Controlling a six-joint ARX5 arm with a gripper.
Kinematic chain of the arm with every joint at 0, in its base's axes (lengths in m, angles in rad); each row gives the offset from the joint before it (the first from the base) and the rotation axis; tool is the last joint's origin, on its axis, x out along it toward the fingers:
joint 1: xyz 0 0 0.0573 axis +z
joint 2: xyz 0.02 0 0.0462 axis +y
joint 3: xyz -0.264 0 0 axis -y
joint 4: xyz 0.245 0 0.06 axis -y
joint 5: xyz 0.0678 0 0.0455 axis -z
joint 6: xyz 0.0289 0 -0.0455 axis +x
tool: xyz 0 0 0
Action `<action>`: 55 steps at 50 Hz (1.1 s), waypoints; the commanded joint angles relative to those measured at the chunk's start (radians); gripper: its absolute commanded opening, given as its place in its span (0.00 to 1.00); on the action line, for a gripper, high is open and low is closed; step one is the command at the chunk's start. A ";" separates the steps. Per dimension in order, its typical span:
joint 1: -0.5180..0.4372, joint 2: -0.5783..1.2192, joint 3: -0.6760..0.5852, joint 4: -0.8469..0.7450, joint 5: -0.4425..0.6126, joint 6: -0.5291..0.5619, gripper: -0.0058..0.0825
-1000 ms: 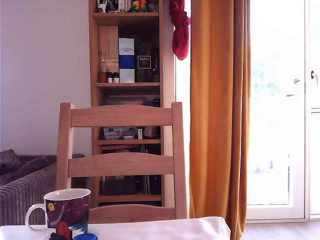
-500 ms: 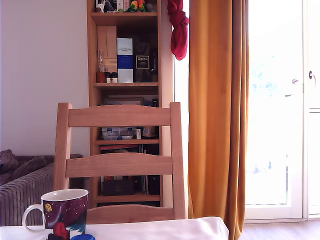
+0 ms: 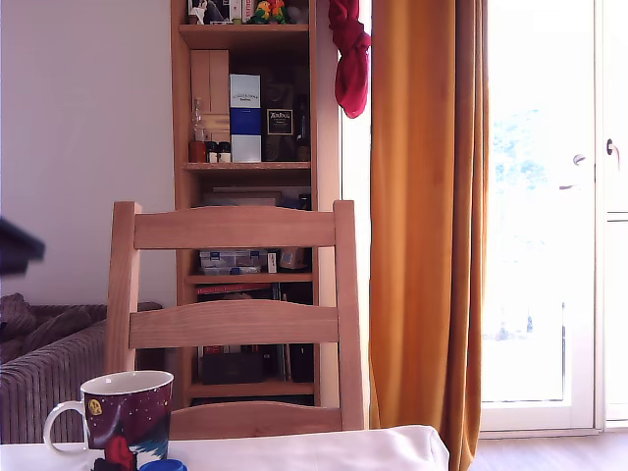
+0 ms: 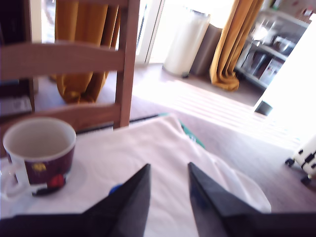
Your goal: Pick the blue coffee capsule and place it inside the red coffee cup
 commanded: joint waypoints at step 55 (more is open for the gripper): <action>-0.179 1.210 0.673 -0.184 -0.276 0.055 0.86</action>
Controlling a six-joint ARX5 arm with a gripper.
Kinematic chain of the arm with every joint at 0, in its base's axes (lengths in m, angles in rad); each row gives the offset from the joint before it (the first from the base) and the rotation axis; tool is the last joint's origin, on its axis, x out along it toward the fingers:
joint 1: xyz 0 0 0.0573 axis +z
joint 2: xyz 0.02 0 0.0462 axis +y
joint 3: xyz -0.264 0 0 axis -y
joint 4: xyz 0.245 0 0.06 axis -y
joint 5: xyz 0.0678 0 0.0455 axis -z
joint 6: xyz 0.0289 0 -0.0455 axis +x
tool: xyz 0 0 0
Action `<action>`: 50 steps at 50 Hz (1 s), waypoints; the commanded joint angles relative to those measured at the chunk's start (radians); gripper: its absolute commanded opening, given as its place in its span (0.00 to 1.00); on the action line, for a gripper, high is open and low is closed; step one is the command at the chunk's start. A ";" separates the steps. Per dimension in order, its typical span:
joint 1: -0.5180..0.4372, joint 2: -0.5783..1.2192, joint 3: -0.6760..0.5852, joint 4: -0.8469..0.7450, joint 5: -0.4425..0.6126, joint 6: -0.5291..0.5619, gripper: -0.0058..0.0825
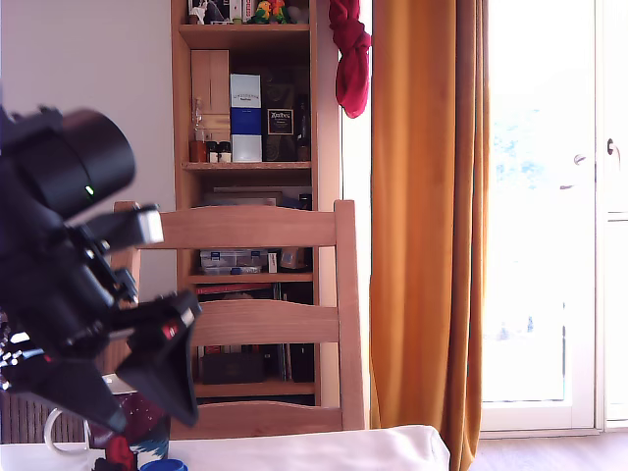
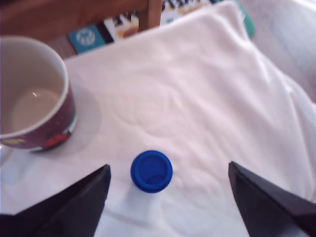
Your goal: Pick the blue coffee capsule and place it inside the red coffee cup
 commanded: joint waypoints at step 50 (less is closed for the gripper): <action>-0.025 0.243 0.159 -0.116 0.020 -0.080 0.86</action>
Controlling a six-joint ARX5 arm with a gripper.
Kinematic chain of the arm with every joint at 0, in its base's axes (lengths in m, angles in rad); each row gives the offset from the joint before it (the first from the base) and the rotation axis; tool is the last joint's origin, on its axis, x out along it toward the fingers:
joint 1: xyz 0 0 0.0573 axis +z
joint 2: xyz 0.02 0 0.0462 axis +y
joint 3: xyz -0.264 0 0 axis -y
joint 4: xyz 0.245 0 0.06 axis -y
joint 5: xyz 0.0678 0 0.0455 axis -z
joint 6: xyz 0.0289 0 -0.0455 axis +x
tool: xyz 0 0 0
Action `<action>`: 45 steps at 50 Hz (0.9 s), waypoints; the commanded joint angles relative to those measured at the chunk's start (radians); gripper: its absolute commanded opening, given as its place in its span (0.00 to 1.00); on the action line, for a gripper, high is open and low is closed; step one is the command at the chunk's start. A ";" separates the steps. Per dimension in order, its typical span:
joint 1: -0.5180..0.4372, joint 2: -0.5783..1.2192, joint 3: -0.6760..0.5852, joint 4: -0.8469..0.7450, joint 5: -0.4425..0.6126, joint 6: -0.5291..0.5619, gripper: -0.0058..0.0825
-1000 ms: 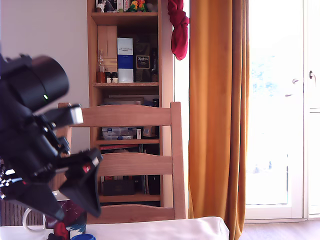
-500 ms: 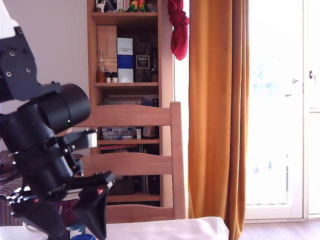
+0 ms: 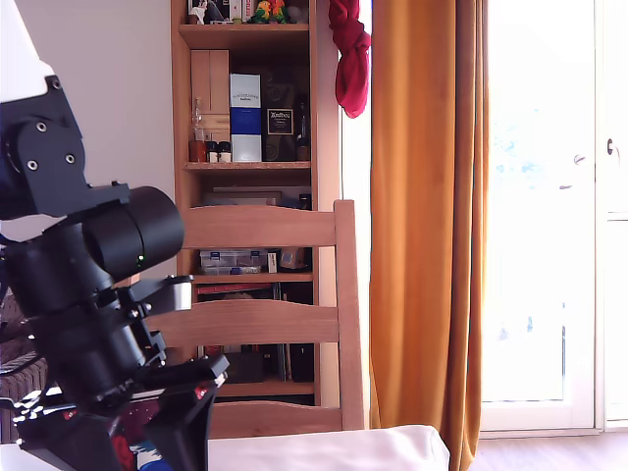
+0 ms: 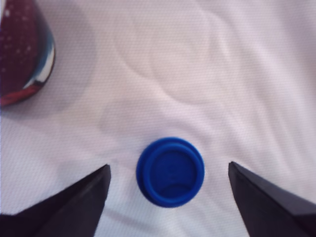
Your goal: Pick the blue coffee capsule and place it inside the red coffee cup
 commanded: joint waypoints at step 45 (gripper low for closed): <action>0.000 0.024 0.051 -0.068 0.010 0.005 0.41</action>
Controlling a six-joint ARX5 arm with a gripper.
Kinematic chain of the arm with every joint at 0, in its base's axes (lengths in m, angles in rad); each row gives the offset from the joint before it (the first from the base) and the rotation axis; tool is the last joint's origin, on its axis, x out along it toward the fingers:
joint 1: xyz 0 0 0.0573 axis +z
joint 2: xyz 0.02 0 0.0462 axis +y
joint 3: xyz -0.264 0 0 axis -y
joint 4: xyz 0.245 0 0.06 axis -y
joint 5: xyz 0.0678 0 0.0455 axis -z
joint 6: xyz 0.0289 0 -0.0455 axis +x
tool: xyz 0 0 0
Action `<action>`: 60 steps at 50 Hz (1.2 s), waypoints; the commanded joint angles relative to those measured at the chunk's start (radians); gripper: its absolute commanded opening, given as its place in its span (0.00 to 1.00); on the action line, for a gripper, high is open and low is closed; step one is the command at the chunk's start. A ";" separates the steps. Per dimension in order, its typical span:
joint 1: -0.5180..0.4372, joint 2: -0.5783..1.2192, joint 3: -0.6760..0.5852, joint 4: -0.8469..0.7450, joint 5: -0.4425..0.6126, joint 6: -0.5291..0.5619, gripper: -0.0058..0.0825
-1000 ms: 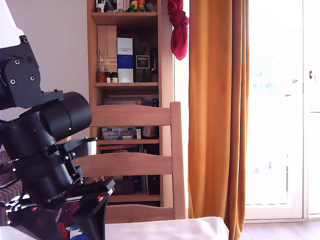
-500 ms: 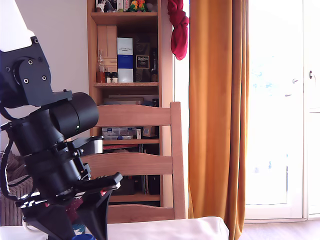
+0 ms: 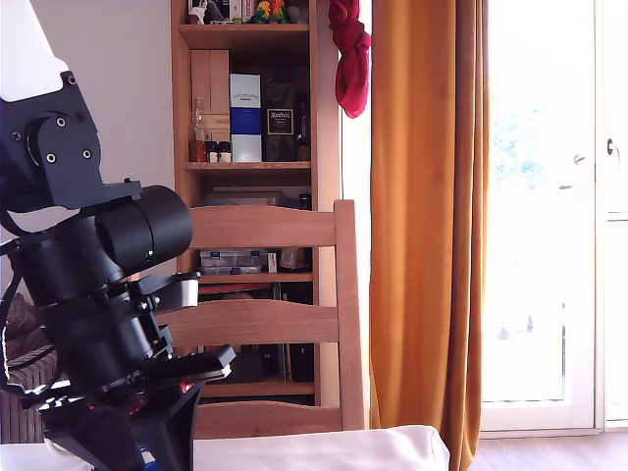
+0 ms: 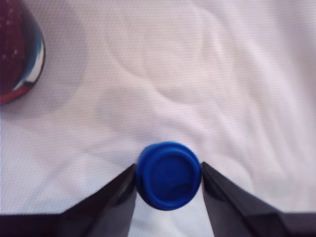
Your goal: Pick the blue coffee capsule and place it inside the red coffee cup
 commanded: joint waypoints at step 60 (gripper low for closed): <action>0.166 -0.137 0.225 -0.155 0.022 0.088 0.39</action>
